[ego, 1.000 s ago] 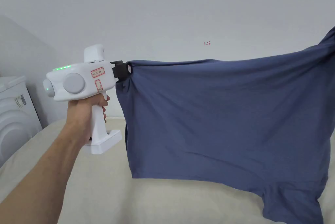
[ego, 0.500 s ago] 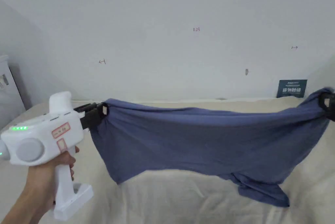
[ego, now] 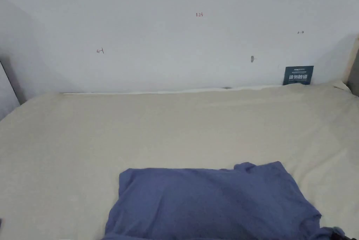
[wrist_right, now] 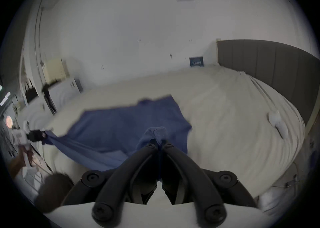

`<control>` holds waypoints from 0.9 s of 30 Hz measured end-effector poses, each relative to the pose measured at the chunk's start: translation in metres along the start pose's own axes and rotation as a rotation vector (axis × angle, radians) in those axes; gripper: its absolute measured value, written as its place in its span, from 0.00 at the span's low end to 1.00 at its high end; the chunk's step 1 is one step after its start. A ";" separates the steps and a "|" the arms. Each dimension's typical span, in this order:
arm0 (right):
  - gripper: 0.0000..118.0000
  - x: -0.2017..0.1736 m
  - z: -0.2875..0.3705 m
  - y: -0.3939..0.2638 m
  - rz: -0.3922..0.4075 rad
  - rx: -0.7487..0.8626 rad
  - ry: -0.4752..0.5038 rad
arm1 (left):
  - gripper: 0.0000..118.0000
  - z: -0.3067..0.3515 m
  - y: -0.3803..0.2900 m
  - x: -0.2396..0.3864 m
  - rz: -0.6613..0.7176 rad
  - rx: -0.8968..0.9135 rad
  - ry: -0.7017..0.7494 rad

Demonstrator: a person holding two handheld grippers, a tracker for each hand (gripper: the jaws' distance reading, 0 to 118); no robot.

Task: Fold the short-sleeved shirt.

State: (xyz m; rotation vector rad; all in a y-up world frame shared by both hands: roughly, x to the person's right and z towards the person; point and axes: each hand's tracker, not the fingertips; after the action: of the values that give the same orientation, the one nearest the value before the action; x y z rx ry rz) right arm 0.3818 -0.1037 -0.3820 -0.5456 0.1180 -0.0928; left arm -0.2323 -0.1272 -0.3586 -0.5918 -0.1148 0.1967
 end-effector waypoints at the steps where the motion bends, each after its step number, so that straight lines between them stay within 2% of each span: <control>1: 0.03 0.002 -0.005 -0.010 -0.027 -0.052 0.031 | 0.04 -0.001 -0.012 -0.001 0.008 -0.027 -0.003; 3: 0.03 0.004 -0.010 -0.030 -0.030 -0.077 0.027 | 0.04 0.001 -0.029 0.005 -0.047 -0.036 0.012; 5: 0.03 0.000 -0.011 -0.046 -0.003 -0.080 0.015 | 0.04 0.000 -0.040 0.002 0.004 -0.046 0.009; 7: 0.04 0.002 -0.013 -0.054 -0.012 -0.095 0.003 | 0.06 0.003 -0.046 0.002 0.013 -0.014 0.015; 8: 0.08 0.002 -0.011 -0.059 -0.028 -0.102 0.001 | 0.09 0.004 -0.048 0.004 -0.002 -0.012 0.039; 9: 0.21 0.002 -0.007 -0.058 -0.064 -0.115 -0.007 | 0.18 0.007 -0.050 0.006 -0.021 -0.003 0.062; 10: 0.56 0.000 -0.002 -0.055 -0.080 -0.110 -0.028 | 0.53 0.011 -0.051 0.008 -0.043 -0.007 0.079; 11: 0.84 -0.002 0.004 -0.052 -0.089 -0.095 -0.038 | 0.87 0.017 -0.053 0.008 -0.050 -0.006 0.097; 12: 0.96 -0.005 0.015 -0.048 -0.091 -0.071 -0.045 | 1.00 0.024 -0.056 0.009 -0.046 0.000 0.099; 13: 0.98 -0.008 0.026 -0.043 -0.093 -0.022 -0.055 | 1.00 0.017 -0.049 0.002 -0.062 0.196 0.079; 14: 0.98 -0.012 0.037 -0.039 -0.082 0.023 -0.074 | 1.00 0.012 -0.053 -0.004 0.012 0.102 0.097; 15: 0.98 -0.017 0.047 -0.034 -0.067 0.046 -0.107 | 1.00 0.046 -0.051 0.004 0.032 0.104 0.110; 16: 0.98 -0.023 0.057 -0.029 -0.053 0.049 -0.129 | 1.00 0.050 -0.051 0.001 0.036 0.144 0.131; 18: 0.97 -0.027 0.073 -0.025 -0.023 0.085 -0.096 | 1.00 0.059 -0.052 -0.004 0.068 0.186 0.183; 19: 0.91 -0.029 0.080 -0.023 -0.014 0.105 -0.080 | 1.00 0.093 -0.066 0.006 0.086 0.190 0.174; 20: 0.72 -0.034 0.086 -0.022 -0.011 0.102 -0.090 | 1.00 0.101 -0.069 0.004 0.082 0.181 0.171; 21: 0.40 -0.037 0.090 -0.020 0.002 0.114 -0.103 | 0.98 0.104 -0.074 0.005 0.126 0.152 0.168; 22: 0.00 -0.040 0.092 -0.019 0.020 0.125 -0.126 | 0.82 0.107 -0.076 0.004 0.112 0.146 0.176; 23: 0.00 -0.043 0.091 -0.018 0.033 0.127 -0.160 | 0.50 0.110 -0.080 0.007 0.103 0.141 0.175; 24: 0.00 -0.046 0.092 -0.018 0.050 0.148 -0.199 | 0.05 0.111 -0.083 0.007 0.098 0.139 0.173; 25: 0.00 -0.045 0.090 -0.018 0.029 0.132 -0.147 | 0.01 0.108 -0.083 0.009 0.086 0.124 0.189; 26: 0.00 -0.047 0.087 -0.017 0.028 0.110 -0.113 | 0.01 0.106 -0.084 0.007 0.021 0.113 0.226; 27: 0.00 -0.050 0.085 -0.017 0.036 0.103 -0.123 | 0.01 0.098 -0.081 0.003 0.032 0.118 0.168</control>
State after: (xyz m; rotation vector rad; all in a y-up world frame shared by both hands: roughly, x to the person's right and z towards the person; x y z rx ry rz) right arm 0.3433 -0.0687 -0.2970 -0.4449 0.0034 -0.0300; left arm -0.2328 -0.1387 -0.2318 -0.4908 0.0685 0.1826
